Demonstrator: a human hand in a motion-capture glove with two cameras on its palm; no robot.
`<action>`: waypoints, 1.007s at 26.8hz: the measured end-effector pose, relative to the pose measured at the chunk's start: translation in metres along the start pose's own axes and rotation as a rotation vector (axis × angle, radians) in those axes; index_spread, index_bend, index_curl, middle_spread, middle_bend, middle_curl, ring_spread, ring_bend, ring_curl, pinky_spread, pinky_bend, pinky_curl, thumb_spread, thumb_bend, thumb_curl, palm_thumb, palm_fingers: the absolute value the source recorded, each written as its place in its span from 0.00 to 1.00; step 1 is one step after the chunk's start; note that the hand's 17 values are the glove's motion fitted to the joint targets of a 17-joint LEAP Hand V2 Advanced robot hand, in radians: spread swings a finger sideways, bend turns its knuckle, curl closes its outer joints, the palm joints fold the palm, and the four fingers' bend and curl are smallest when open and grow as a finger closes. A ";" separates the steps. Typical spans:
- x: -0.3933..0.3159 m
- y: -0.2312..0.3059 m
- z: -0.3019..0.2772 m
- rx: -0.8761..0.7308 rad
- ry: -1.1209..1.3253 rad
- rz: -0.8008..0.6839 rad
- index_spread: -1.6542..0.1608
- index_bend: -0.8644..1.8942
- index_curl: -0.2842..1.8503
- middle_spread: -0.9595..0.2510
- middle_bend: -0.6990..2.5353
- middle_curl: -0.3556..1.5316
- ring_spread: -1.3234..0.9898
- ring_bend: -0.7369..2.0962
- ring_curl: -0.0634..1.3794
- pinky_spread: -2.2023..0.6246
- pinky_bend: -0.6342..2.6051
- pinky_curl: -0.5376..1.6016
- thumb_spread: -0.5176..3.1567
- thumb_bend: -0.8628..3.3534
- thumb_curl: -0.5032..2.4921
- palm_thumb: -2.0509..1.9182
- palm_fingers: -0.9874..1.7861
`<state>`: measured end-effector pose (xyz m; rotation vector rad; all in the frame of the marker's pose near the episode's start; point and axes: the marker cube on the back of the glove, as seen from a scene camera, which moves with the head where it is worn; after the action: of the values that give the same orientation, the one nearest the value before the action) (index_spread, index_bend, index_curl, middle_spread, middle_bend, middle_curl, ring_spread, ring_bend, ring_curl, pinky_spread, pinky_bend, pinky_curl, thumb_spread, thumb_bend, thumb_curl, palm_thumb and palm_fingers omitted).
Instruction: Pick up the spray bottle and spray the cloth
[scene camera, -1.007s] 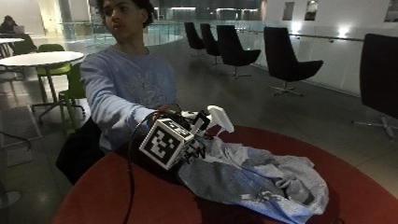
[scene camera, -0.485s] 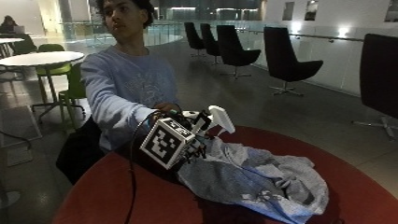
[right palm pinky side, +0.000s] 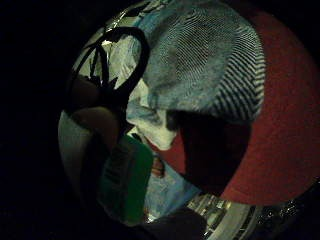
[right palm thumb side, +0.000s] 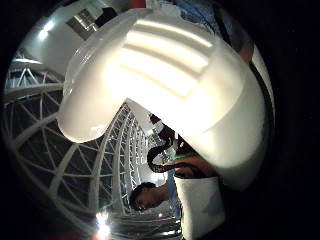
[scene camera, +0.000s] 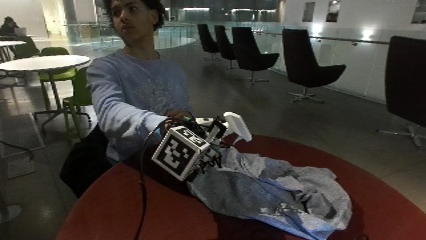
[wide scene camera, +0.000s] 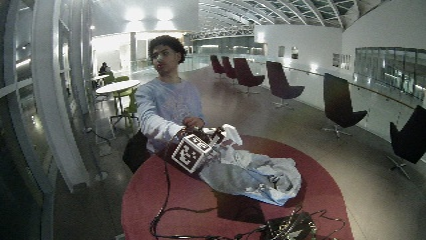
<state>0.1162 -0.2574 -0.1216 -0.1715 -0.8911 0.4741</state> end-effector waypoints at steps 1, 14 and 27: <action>-0.001 0.000 0.001 -0.001 -0.003 -0.003 0.78 0.36 0.29 0.77 0.32 0.44 0.55 0.46 0.34 0.80 0.27 0.43 0.42 0.20 0.34 0.69 0.77; -0.008 0.002 0.007 0.005 -0.011 -0.027 0.79 0.36 0.29 0.77 0.32 0.44 0.56 0.46 0.34 0.80 0.28 0.43 0.43 0.20 0.34 0.69 0.77; -0.027 0.011 0.044 0.072 -0.062 -0.271 0.79 0.36 0.29 0.76 0.32 0.44 0.56 0.46 0.34 0.81 0.27 0.43 0.44 0.20 0.33 0.68 0.77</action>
<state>0.0638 -0.2628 -0.1165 0.0308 -0.9405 0.2598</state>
